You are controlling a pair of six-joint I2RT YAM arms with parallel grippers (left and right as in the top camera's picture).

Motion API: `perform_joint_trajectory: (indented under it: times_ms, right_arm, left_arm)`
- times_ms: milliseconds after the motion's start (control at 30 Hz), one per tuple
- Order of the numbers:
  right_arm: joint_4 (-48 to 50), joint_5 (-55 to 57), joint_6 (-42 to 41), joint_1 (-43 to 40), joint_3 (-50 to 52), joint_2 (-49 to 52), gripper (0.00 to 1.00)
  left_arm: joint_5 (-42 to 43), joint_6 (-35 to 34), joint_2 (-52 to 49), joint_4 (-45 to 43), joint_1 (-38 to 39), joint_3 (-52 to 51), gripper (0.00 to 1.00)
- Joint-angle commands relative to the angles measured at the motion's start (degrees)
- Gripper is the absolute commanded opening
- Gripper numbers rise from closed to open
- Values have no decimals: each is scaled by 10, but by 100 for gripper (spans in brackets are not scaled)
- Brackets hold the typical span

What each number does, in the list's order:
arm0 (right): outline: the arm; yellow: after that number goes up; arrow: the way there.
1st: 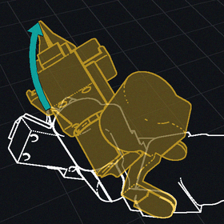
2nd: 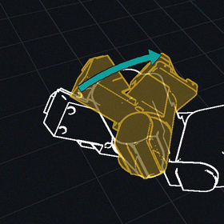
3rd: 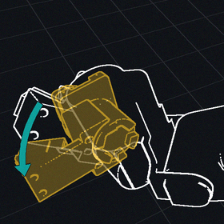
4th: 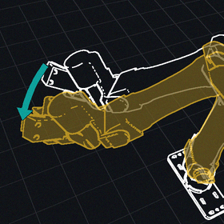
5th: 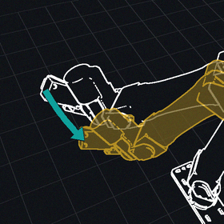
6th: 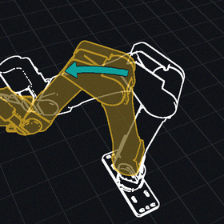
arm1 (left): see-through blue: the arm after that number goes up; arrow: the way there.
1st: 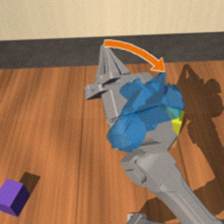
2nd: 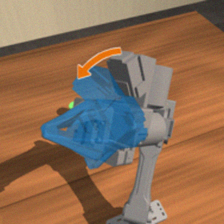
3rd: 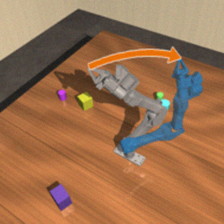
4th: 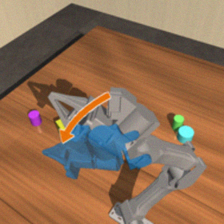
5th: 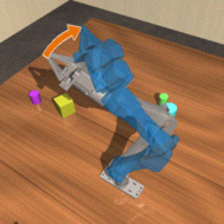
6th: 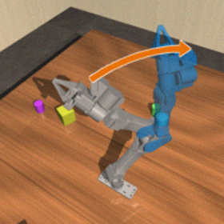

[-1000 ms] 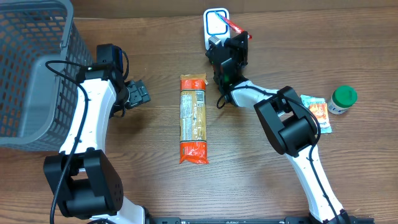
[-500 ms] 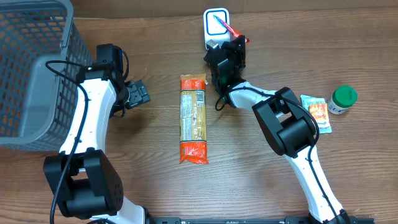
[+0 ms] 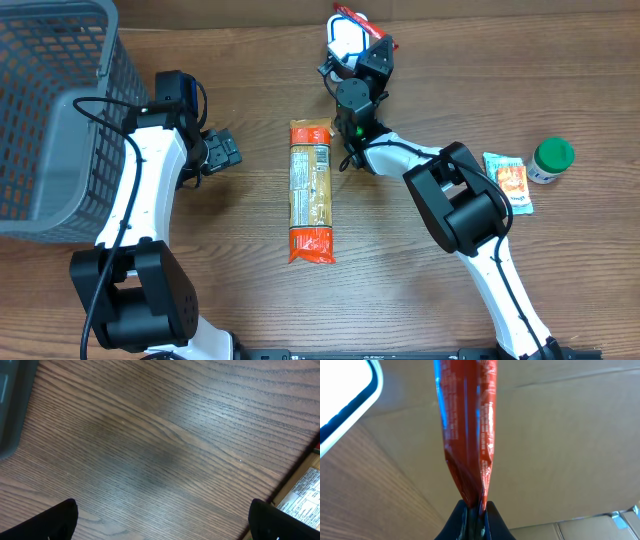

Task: Scan the item barcode
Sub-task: 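Hold the red strip in front of the scanner window, then carry the red strip right and lower it beside the teal pack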

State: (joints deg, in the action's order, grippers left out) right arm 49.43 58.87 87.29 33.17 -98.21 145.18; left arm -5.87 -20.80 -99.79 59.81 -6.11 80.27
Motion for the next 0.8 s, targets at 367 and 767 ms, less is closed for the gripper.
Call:
perform_joint_trajectory:
  times_ms: [367, 767]
  right_arm:
    - [-341, 52, -289, 26, -8, -281, 3]
    - [-880, -76, -782, 11, -8, -456, 3]
  left_arm:
    - [-5, 7, 1, -1, 1, 4, 100]
    - [-5, 7, 1, -1, 1, 4, 100]
